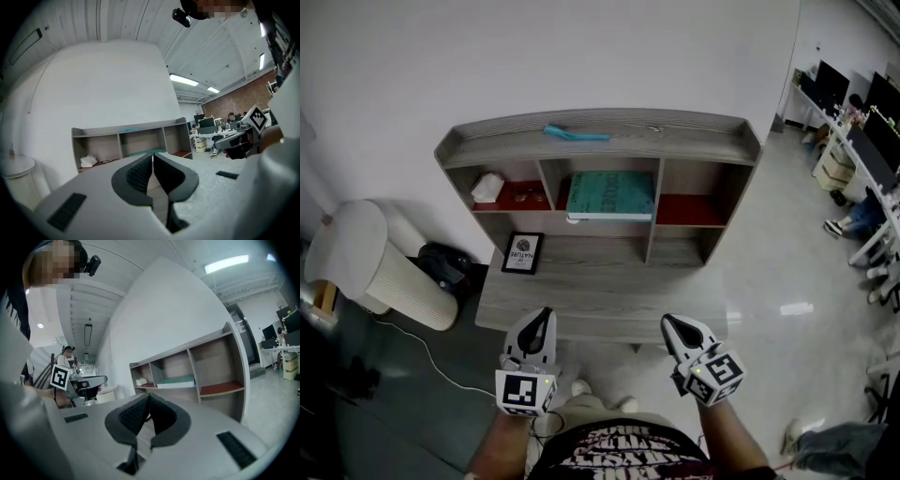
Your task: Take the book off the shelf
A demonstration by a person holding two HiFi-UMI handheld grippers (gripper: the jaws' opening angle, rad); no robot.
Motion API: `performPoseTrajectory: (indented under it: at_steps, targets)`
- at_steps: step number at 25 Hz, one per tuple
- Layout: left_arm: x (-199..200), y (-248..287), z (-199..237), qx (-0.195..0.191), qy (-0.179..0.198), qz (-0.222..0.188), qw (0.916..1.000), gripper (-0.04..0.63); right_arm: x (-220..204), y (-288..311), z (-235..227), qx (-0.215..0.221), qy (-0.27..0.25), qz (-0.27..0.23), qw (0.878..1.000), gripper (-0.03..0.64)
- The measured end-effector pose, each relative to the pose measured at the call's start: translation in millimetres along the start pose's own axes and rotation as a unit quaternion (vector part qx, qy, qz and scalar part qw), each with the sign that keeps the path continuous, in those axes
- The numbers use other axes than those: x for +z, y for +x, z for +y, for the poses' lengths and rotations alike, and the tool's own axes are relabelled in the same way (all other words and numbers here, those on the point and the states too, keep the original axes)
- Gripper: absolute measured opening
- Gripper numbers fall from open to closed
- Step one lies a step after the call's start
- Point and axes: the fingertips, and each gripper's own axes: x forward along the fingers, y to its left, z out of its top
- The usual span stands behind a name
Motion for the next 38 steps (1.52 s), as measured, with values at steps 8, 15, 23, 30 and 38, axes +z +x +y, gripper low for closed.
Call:
performPoseTrajectory:
  at_steps: [8, 15, 23, 30, 38]
  targets:
    - [0, -1, 1, 0.014, 0.012, 0.0, 0.9998, 0.015, -3, 2, -1, 0.008, 0.005, 0.007, 1.0, 0.005]
    - [-5, 18, 7, 0.025, 0.001, 0.003, 0.9997, 0.015, 1, 12, -4, 0.014, 0.005, 0.01, 1.0, 0.005]
    - [-18, 44, 14, 0.014, -0.005, 0.015, 0.9998, 0.015, -6, 43, -4, 0.027, 0.013, 0.025, 0.999, 0.005]
    - [-28, 78, 37, 0.005, -0.017, 0.026, 0.9995, 0.015, -9, 82, -19, 0.025, 0.034, 0.041, 0.998, 0.005]
    - [-35, 121, 73, 0.0, -0.005, 0.031, 0.9995, 0.015, -9, 141, -43, 0.018, 0.083, 0.052, 0.995, 0.005]
